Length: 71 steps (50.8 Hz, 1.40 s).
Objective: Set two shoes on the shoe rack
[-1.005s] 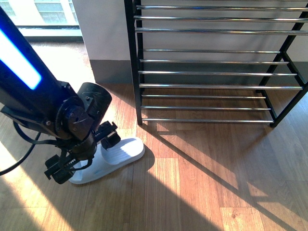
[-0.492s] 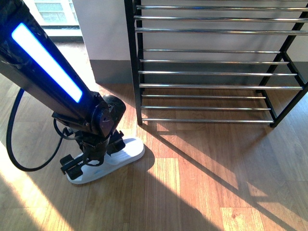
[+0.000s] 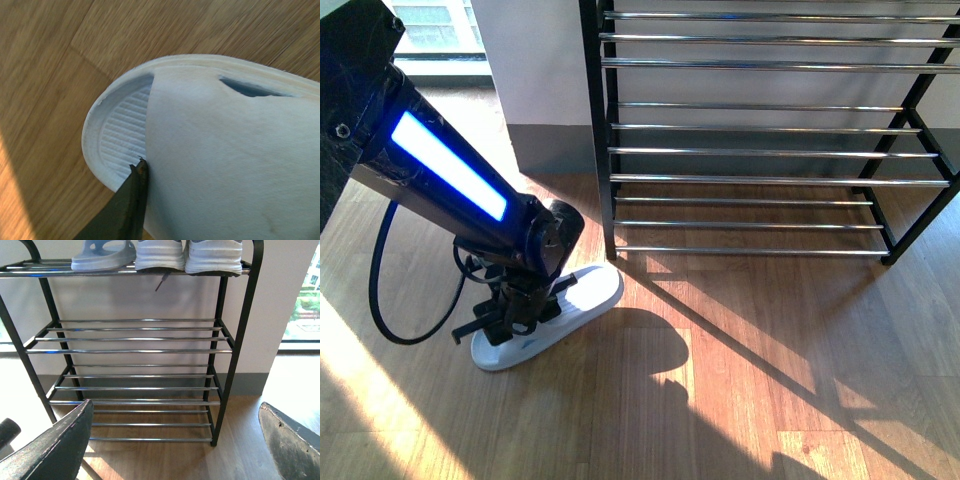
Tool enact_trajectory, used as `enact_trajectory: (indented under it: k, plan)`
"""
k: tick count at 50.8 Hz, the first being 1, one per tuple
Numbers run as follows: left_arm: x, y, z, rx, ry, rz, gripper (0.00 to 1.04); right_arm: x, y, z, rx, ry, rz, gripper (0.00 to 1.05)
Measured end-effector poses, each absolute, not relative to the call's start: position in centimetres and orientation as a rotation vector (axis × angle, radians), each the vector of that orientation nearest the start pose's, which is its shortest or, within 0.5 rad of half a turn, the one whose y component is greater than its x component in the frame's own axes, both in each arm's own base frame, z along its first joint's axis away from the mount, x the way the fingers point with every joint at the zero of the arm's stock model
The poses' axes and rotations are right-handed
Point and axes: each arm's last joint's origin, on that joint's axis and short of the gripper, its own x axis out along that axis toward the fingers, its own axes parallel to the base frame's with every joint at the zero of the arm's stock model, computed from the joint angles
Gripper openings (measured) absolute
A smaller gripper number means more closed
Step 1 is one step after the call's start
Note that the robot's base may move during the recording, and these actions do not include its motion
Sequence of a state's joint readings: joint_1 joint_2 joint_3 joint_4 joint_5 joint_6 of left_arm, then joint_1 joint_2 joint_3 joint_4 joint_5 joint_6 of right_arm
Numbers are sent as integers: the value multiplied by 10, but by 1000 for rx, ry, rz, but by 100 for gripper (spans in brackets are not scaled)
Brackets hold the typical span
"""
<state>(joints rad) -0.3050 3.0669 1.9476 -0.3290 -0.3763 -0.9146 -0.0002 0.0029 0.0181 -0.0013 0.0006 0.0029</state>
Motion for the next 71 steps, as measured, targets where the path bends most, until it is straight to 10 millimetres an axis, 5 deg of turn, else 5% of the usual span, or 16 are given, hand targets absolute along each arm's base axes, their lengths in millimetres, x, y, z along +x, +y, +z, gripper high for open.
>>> enact_trajectory:
  k: [11,23,27,34,39,45,50,57,71]
  plan:
    - [478,-129,-156,-73,1125,506,5,97,0,169,3,-14,-1,96]
    - [494,-119,-135,217,987,316,3,97,0,169,3,-14,-1,96]
    - [478,-111,-110,370,927,224,3,97,0,169,3,-14,-1,96]
    - [425,-99,-26,656,750,93,3,97,0,169,3,-14,-1,96]
    - [394,-90,8,781,661,54,3,97,0,169,3,-14,-1,96]
    - [354,-77,37,897,633,25,3,97,0,169,3,-14,-1,96]
    - [308,-73,89,954,597,17,3,97,0,169,3,-14,0,96]
    - [283,-69,156,960,435,52,3,97,0,169,3,-14,0,96]
    - [262,-65,188,989,389,39,3,97,0,169,3,-14,0,96]
